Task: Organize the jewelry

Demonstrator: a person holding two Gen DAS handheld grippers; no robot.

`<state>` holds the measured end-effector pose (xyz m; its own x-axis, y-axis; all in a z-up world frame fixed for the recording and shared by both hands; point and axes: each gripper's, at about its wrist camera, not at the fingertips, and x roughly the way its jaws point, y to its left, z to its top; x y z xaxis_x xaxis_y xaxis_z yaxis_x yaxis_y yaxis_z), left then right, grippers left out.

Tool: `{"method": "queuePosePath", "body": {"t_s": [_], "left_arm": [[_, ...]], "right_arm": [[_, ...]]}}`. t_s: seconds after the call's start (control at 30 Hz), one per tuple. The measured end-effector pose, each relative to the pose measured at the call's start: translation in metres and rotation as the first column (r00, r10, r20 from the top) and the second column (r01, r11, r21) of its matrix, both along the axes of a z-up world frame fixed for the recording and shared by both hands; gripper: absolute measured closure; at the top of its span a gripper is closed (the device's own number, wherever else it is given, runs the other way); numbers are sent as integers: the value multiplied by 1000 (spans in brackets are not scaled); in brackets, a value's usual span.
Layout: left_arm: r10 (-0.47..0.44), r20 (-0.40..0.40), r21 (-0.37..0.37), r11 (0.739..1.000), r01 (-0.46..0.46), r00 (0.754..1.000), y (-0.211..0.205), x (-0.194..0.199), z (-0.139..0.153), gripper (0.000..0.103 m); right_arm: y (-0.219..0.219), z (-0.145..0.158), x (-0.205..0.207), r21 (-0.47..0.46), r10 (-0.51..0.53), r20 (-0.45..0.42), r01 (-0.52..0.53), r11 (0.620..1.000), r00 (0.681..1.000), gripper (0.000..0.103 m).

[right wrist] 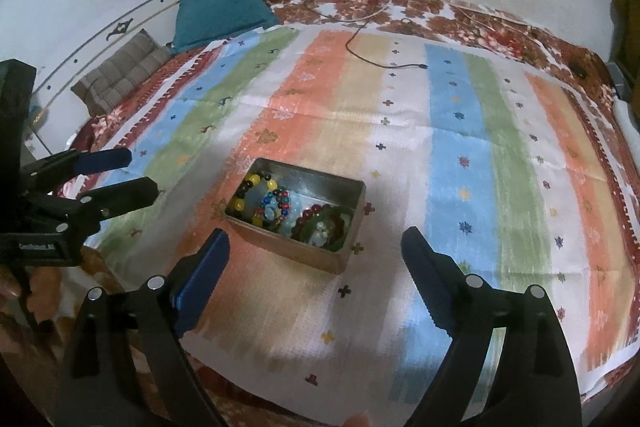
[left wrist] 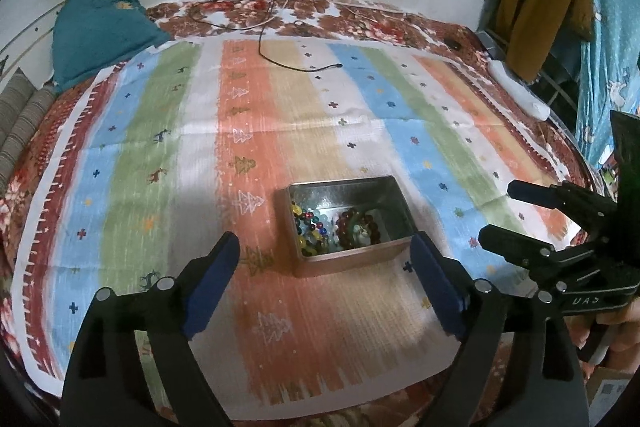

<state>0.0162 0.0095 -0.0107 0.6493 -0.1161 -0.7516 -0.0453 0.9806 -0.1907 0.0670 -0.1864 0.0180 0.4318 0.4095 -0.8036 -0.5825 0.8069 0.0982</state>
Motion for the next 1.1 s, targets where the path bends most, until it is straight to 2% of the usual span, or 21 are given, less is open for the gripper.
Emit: {"method": "queuePosePath", "body": {"t_s": [0.17, 0.37, 0.67, 1.1], "left_arm": [[0, 35, 8, 1000, -1, 999, -3, -12, 2, 11], [3, 52, -26, 1000, -2, 999, 0, -23, 5, 6], [-1, 78, -7, 1000, 2, 997, -7, -37, 6, 6], [-24, 95, 82, 997, 17, 995, -24, -41, 7, 6]], "right_arm": [[-8, 4, -9, 2, -8, 24, 8, 1000, 1000, 10], [-14, 8, -21, 22, -12, 53, 11, 1000, 999, 7], [-20, 14, -34, 34, -21, 107, 17, 999, 994, 6], [-23, 17, -40, 24, -28, 130, 26, 999, 991, 5]]}}
